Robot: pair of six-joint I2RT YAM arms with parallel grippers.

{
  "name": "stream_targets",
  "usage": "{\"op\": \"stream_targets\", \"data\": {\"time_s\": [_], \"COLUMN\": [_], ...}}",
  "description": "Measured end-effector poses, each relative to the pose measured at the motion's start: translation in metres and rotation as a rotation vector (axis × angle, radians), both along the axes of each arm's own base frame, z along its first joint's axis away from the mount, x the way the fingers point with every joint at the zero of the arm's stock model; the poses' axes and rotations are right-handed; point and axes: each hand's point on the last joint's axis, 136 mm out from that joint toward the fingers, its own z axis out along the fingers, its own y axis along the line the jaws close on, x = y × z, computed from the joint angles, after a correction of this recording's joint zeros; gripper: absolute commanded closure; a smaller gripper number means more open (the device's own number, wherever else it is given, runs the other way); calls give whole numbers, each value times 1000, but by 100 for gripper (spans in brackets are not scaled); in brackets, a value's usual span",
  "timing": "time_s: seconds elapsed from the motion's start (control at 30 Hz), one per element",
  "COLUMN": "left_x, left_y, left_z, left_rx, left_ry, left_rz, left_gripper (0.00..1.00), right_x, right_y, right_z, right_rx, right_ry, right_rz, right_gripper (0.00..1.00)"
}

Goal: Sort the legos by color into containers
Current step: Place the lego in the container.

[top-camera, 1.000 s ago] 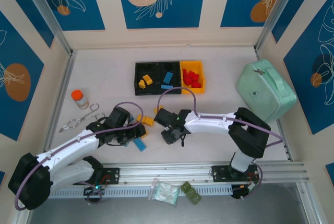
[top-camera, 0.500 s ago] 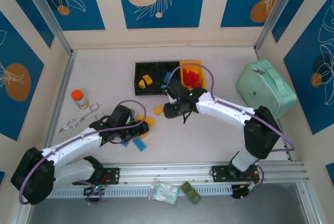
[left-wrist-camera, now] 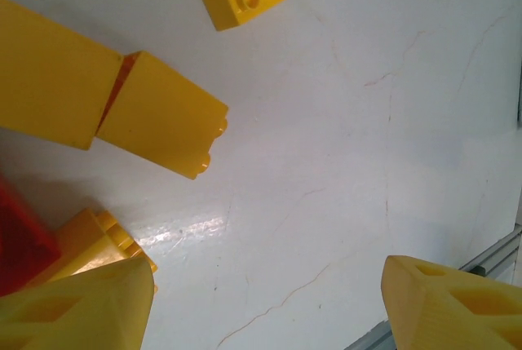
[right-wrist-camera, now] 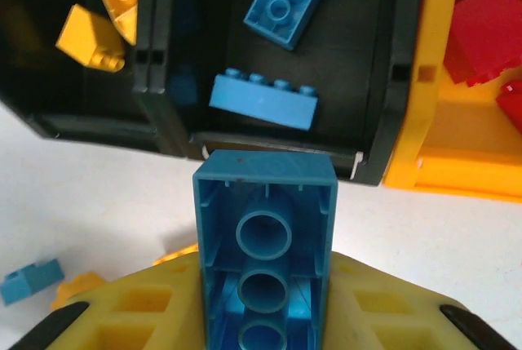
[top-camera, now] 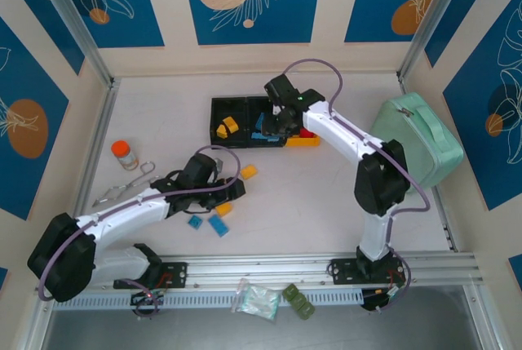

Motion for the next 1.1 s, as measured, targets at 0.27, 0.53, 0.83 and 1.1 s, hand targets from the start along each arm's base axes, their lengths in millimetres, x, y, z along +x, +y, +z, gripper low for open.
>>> {"op": "stream_targets", "data": {"time_s": [0.27, 0.53, 0.83, 1.1], "left_x": [-1, -1, -1, -1], "left_y": [-1, -1, -1, 0], "left_z": [-1, -1, -1, -2], "left_rx": [2, 2, 2, 4], "left_ry": [3, 2, 3, 5], "left_rz": [-3, -3, -3, -3], "left_gripper": [27, 27, 27, 27], "right_x": [29, 46, 63, 68], "right_y": [3, 1, 0, 3], "right_z": [-19, -37, -58, -62], "right_rx": [-79, -156, -234, -266], "right_ry": [38, 50, 59, 51], "right_rz": [-33, -55, -73, -68], "right_gripper": [66, 65, 64, 52]}}
